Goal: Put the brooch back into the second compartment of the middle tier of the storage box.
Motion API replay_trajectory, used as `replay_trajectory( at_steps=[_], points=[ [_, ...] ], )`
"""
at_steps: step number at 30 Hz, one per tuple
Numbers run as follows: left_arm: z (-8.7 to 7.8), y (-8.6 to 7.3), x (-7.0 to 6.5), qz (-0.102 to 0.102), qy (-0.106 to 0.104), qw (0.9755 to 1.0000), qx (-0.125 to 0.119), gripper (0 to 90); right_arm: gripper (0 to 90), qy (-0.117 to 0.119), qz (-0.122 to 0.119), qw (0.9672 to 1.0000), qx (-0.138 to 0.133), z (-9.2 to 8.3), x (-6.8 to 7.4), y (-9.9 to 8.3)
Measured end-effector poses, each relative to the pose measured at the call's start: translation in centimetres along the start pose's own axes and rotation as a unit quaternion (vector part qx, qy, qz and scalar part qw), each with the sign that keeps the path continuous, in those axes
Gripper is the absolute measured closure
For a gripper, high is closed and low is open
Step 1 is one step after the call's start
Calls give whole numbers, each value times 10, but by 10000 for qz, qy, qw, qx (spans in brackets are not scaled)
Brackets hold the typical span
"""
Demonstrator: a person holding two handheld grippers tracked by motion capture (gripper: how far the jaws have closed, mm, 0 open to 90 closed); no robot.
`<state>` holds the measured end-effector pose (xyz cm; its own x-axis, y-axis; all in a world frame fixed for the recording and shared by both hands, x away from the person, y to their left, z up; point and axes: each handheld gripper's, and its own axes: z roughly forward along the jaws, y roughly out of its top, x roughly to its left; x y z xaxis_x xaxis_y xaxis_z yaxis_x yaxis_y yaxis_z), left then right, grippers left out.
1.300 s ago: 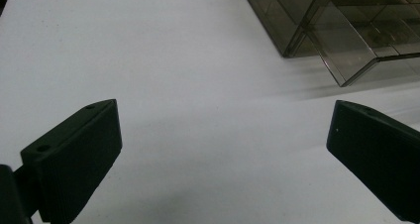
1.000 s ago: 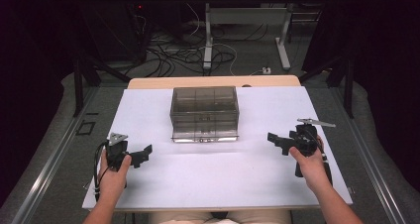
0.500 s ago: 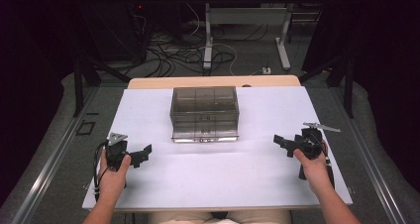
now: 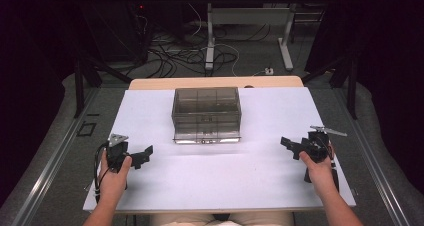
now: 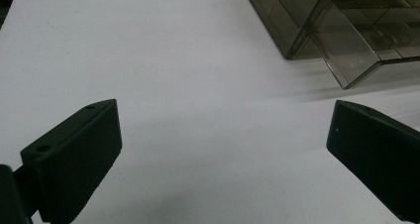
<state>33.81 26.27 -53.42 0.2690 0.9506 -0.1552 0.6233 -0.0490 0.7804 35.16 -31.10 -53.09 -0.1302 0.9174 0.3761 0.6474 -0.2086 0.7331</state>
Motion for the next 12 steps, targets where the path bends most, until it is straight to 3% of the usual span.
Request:
replay_trajectory(
  at_steps=[12],
  points=[
    [1,0,1,-4,0,10000,2,7,77,-140,-61,9999,-1,-1,-5,0]
  ],
)
